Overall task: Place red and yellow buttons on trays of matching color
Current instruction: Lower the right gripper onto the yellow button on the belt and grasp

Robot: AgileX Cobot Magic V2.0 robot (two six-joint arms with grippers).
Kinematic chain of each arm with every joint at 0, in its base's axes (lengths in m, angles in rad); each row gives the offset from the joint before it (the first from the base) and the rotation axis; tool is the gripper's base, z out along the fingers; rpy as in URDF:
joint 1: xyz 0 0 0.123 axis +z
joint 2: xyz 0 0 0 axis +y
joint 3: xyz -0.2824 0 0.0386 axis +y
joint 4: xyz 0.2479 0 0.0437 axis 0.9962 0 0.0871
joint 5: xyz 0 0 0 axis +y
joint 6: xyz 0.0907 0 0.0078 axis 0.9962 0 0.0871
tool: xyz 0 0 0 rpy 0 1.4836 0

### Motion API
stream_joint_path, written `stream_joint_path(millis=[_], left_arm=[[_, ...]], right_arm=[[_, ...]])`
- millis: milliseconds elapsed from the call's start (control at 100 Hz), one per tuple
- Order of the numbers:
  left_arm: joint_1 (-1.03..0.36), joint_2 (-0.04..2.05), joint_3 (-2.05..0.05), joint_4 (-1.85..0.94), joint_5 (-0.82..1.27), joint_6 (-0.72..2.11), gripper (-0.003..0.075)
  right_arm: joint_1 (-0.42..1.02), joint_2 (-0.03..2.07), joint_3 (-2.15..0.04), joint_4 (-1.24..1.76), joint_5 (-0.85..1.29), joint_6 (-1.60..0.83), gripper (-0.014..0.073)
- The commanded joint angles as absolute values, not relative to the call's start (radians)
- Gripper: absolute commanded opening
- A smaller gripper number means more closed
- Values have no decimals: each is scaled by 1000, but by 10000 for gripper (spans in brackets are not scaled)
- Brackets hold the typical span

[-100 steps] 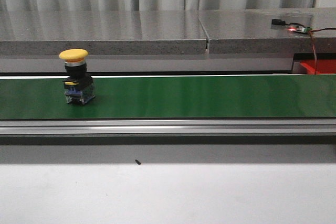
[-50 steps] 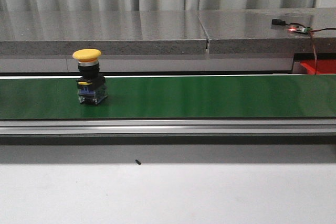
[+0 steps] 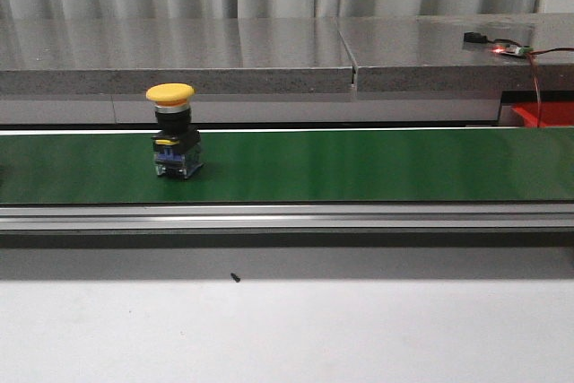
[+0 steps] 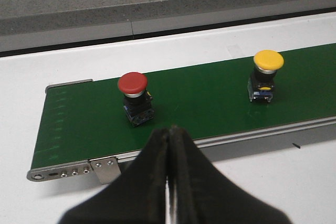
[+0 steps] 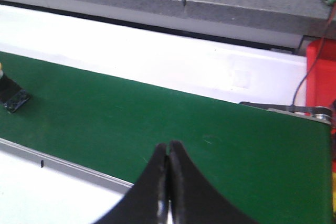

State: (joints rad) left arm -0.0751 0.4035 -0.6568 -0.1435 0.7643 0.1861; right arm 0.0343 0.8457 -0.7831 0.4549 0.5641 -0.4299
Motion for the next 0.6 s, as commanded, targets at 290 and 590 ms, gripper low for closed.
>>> stream_joint_path(millis=[290, 590], left_arm=[[-83, 412, -683, -153, 693, 183, -19], [-83, 412, -683, -153, 693, 183, -19]], right_arm=[[189, 1237, -1138, 464, 714, -440, 10], [284, 1456, -1344, 464, 826, -440, 638]])
